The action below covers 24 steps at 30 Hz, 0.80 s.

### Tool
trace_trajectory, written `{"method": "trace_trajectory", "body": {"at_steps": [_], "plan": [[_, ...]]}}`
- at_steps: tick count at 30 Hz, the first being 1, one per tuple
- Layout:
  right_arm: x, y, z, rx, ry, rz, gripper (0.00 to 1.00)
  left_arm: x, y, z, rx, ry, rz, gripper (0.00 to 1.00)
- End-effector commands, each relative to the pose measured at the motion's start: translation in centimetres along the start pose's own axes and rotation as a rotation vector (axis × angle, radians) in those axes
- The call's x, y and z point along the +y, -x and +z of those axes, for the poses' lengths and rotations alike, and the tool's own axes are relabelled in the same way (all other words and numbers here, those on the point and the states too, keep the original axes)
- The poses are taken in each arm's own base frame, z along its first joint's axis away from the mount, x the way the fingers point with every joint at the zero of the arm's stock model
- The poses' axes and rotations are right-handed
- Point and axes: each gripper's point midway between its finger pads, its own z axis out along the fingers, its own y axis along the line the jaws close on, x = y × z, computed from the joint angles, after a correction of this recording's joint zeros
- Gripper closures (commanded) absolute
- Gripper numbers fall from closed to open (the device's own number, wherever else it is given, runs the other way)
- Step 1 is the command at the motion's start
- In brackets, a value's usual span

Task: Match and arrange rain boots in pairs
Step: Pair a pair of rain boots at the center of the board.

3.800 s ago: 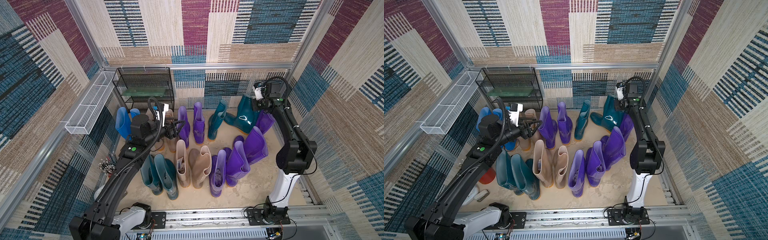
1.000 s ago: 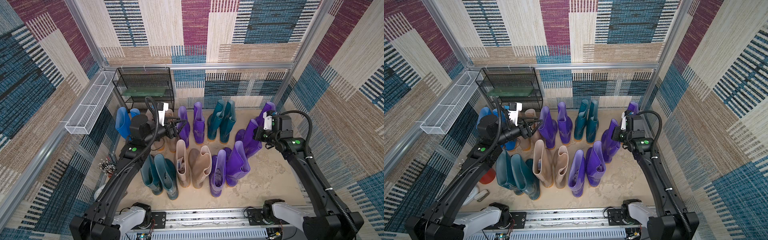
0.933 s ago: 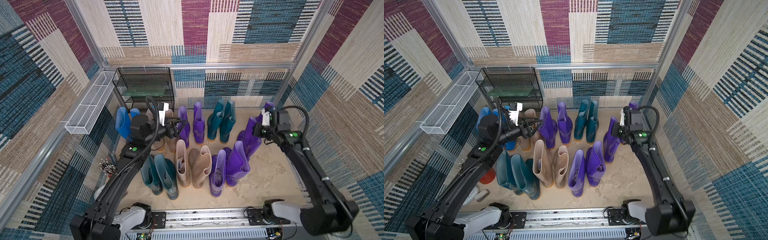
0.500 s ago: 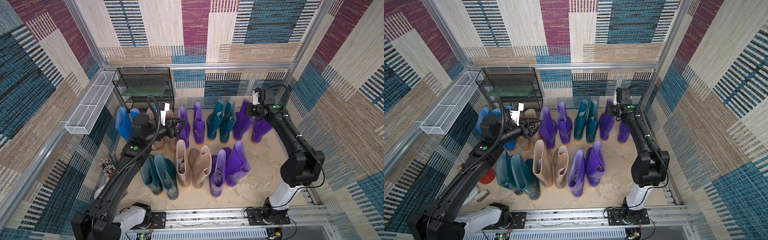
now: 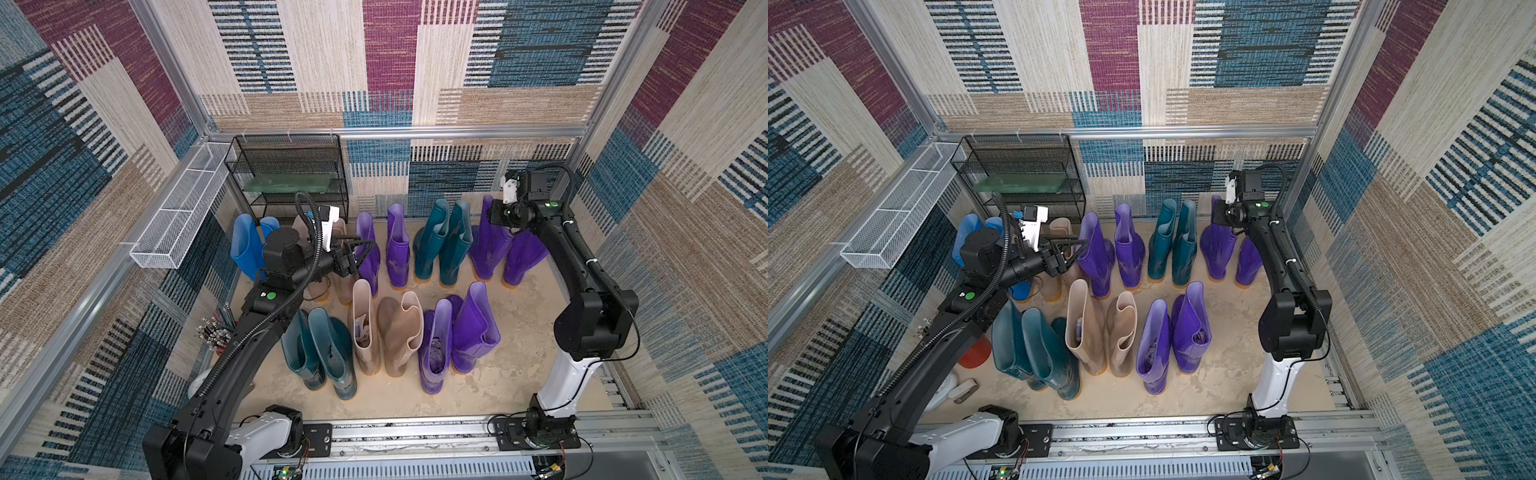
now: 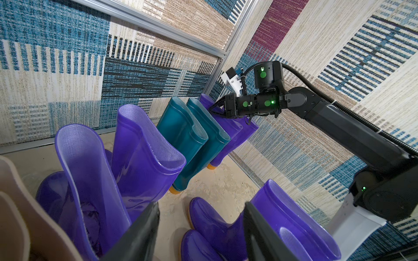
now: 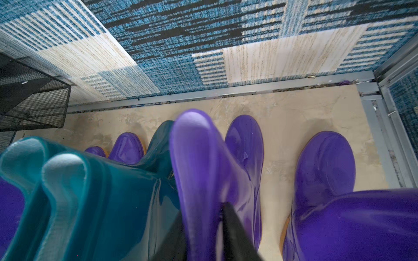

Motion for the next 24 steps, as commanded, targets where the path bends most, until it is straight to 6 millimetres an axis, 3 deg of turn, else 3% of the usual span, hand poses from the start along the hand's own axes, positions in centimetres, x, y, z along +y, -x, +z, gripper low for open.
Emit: {"method": "trace_trajectory", "body": {"at_steps": [1, 3, 8, 14, 24], "plan": [[0.0, 2.3, -3.3, -0.071, -0.029, 0.01, 0.38, -0.3, 0.7, -0.1, -0.019, -0.007, 0.017, 0.38], [-1.0, 3.0, -5.4, -0.107, -0.085, 0.019, 0.32, -0.4, 0.6, 0.0, -0.016, -0.014, 0.013, 0.38], [-6.9, 2.7, -10.3, -0.218, -0.314, 0.066, 0.15, -0.5, 0.6, 0.0, -0.017, -0.022, 0.006, 0.38], [-13.9, 0.9, -12.7, -0.255, -0.349, 0.173, 0.09, -0.6, 0.7, 0.0, -0.017, -0.024, 0.007, 0.38], [-12.2, -0.1, -9.1, -0.204, -0.09, 0.173, 0.09, -0.5, 0.6, 0.1, -0.017, -0.027, 0.003, 0.38]]}}
